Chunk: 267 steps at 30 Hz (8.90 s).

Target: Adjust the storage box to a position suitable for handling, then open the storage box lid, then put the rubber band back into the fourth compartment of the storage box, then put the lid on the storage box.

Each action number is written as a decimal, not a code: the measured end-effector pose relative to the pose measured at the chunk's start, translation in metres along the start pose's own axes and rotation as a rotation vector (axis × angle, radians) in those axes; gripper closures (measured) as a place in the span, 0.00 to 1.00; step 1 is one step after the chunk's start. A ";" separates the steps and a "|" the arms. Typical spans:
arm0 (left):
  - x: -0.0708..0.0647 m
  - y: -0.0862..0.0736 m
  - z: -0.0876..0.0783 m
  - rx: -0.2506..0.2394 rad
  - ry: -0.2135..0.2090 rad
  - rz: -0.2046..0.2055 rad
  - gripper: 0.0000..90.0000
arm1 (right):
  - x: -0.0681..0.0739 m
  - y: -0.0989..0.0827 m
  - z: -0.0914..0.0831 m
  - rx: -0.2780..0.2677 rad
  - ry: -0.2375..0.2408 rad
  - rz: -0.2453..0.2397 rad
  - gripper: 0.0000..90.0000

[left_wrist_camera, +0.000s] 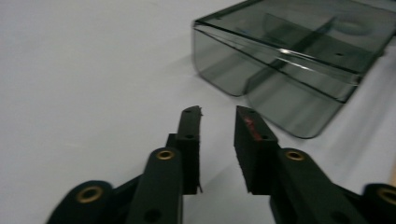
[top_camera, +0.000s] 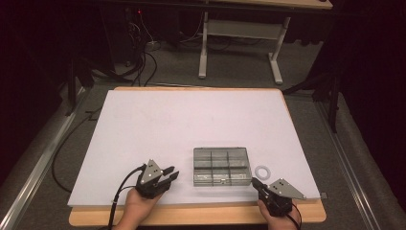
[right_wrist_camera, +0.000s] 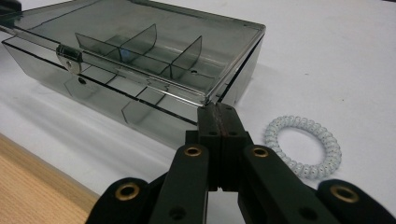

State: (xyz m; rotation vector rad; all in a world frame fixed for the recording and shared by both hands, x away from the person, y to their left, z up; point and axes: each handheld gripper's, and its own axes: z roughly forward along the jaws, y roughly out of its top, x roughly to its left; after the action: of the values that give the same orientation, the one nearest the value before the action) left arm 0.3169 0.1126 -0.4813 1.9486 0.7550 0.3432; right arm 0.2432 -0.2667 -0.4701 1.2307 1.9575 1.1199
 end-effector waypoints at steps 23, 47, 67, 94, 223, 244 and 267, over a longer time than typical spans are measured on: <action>-0.033 0.017 0.007 -0.069 -0.109 -0.013 0.99 | -0.001 0.014 0.002 -0.044 -0.005 -0.009 1.00; -0.034 0.026 0.009 -0.113 -0.099 0.011 1.00 | -0.018 -0.009 0.013 0.032 -0.024 0.049 1.00; -0.028 0.035 0.010 -0.135 -0.082 0.013 1.00 | -0.011 -0.004 0.010 0.014 -0.018 0.036 1.00; -0.002 0.072 0.039 -0.179 -0.044 -0.008 1.00 | 0.004 0.012 0.008 -0.036 0.031 -0.004 1.00; 0.099 -0.024 -0.048 0.064 0.316 -0.008 0.41 | -0.081 0.011 0.017 0.119 -0.199 0.182 0.61; 0.100 -0.024 -0.048 0.060 0.318 -0.017 0.41 | -0.082 0.019 0.017 0.176 -0.184 0.145 0.66; 0.099 -0.024 -0.048 0.062 0.309 -0.005 0.43 | -0.080 0.029 0.021 0.375 -0.129 0.116 0.68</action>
State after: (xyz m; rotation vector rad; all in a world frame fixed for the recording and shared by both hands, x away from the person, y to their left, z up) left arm 0.3586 0.2173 -0.4866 1.9746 0.9774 0.6347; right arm 0.3058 -0.3259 -0.4530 1.5847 2.0774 0.7218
